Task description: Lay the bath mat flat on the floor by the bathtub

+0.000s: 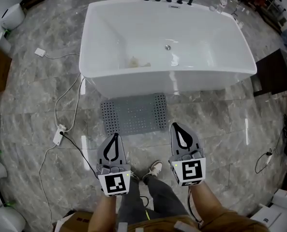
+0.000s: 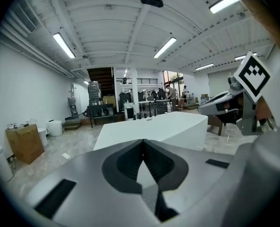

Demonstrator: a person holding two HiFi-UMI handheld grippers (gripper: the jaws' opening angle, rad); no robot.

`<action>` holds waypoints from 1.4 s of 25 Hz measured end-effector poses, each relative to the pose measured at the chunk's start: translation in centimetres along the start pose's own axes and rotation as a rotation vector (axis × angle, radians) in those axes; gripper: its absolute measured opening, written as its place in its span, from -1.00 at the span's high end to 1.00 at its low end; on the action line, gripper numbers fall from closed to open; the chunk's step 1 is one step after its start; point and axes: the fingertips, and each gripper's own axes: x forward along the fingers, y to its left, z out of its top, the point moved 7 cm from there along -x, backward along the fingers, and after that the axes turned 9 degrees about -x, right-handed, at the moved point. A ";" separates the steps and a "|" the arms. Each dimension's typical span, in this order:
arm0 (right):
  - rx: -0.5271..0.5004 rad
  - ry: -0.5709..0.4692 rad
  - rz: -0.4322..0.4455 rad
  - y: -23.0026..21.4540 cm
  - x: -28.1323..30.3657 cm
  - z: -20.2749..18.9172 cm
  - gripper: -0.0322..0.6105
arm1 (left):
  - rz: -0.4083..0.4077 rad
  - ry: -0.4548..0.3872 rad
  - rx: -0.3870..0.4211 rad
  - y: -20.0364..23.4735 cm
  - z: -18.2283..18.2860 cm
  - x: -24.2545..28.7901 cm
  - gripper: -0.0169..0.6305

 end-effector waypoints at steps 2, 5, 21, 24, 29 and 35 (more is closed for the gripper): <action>0.000 -0.010 0.002 0.0 -1.1 1.1 0.89 | 0.002 -0.012 -0.016 -0.3 1.5 -1.0 0.94; -0.010 -0.023 0.005 -0.4 -2.9 2.4 0.89 | -0.001 -0.035 -0.013 -1.0 4.0 -2.4 0.94; -0.006 -0.141 -0.064 -4.6 -12.3 12.6 0.89 | -0.003 -0.171 -0.006 -3.8 16.8 -9.0 0.94; -0.017 -0.178 -0.074 -5.1 -13.7 14.5 0.89 | -0.004 -0.191 -0.006 -4.4 18.7 -9.9 0.94; -0.022 -0.221 -0.072 -6.1 -15.9 16.8 0.89 | 0.008 -0.255 0.030 -4.2 21.5 -11.0 0.94; -0.058 -0.260 -0.073 -7.4 -19.4 19.1 0.89 | -0.013 -0.333 0.041 -5.6 25.9 -13.3 0.94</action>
